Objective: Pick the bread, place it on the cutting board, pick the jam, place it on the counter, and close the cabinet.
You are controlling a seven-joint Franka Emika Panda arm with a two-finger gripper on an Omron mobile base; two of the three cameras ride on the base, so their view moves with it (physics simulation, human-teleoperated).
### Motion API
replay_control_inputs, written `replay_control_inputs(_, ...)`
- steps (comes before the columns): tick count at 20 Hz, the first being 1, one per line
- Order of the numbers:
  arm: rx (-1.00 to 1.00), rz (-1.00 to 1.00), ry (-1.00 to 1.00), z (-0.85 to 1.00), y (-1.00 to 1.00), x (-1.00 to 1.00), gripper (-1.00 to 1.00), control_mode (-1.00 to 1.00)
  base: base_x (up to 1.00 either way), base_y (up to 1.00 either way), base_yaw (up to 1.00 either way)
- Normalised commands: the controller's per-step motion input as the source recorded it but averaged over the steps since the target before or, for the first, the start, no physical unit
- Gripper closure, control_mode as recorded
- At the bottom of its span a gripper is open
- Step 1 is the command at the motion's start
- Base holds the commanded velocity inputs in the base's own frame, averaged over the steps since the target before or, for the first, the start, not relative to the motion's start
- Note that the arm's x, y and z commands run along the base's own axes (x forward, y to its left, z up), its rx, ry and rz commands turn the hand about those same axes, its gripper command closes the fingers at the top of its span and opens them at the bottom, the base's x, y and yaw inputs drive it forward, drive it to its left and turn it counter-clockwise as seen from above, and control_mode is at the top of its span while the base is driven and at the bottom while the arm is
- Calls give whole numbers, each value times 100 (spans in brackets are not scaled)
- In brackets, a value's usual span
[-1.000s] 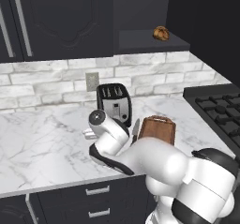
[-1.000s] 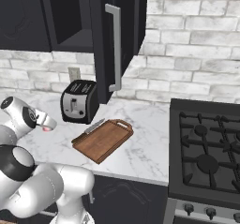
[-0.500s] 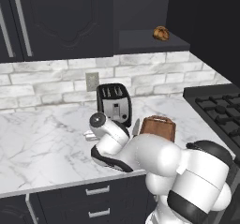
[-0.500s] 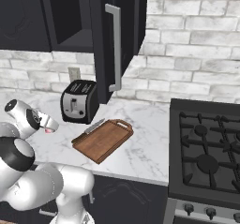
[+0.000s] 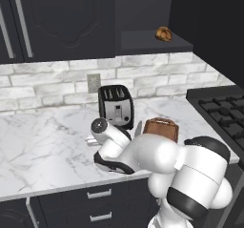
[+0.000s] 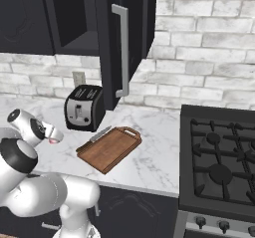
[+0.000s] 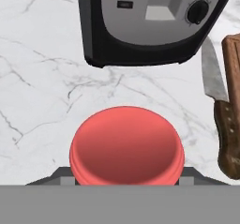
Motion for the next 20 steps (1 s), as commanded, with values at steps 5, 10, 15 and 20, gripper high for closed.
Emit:
replay_control_inputs(5, 0, 0, 0, -18, 0, 1, 100, -100, 0, 0, 0)
replay_control_inputs(10, 0, 0, 0, -14, 0, 1, 100, -100, 0, 0, 0)
replay_control_inputs(15, 0, 0, 0, -11, 0, 0, 100, -100, 0, 0, 0)
replay_control_inputs(20, 0, 0, 0, -11, 0, 0, 100, -100, 0, 0, 0)
